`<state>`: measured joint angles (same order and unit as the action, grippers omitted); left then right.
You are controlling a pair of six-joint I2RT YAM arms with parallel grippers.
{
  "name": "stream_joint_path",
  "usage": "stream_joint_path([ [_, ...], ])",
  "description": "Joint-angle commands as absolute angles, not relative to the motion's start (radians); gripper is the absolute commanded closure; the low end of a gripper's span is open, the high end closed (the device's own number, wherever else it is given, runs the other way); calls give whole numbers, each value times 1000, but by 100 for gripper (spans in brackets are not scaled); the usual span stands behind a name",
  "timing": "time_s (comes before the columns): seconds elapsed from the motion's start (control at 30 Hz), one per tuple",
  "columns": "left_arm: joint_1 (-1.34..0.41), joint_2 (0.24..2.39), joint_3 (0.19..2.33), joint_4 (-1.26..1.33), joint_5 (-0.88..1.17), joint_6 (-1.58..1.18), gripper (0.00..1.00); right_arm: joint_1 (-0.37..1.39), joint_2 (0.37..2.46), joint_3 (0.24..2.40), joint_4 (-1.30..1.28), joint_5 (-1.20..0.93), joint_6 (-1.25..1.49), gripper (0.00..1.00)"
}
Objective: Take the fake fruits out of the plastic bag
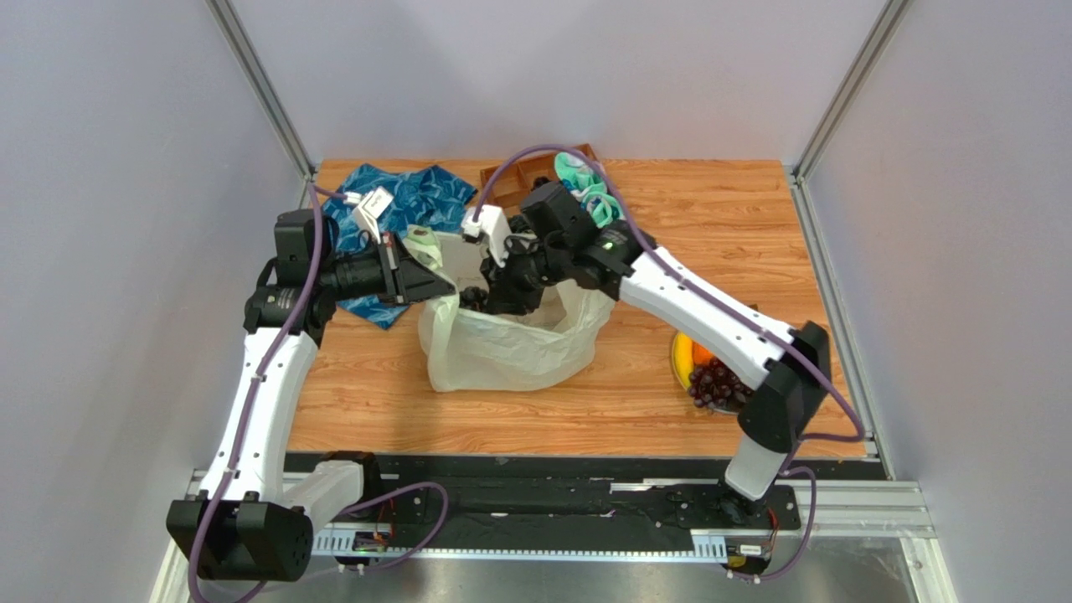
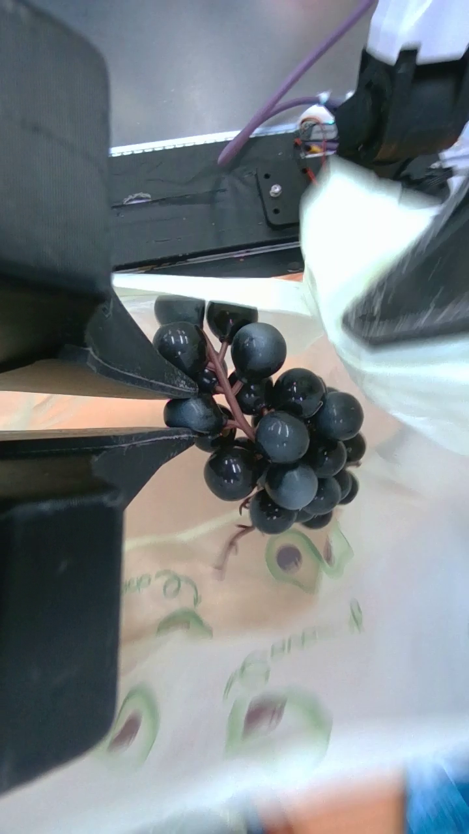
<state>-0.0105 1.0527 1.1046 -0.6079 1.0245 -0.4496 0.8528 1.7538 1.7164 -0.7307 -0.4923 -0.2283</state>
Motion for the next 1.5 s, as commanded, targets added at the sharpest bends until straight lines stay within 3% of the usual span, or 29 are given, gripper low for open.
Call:
stream_joint_path([
  [0.0, -6, 1005, 1055, -569, 950, -420, 100, 793, 1651, 1778, -818, -503, -288, 84],
  [0.27, -6, 1002, 1031, -568, 925, -405, 100, 606, 1517, 1894, -851, -506, -201, 84],
  [0.7, -6, 1038, 1023, -515, 943, -465, 100, 108, 1312, 1930, -877, -630, -47, 85],
  [0.9, -6, 1065, 1068, -511, 951, -472, 100, -168, 1188, 1818, -1075, -635, -285, 86],
  [1.17, -5, 1080, 1114, -499, 946, -426, 100, -319, 1095, 1622, -1367, -445, -811, 89],
  [1.47, 40, 1043, 1072, -466, 951, -446, 100, -336, 1121, 1442, -1279, -312, -839, 90],
])
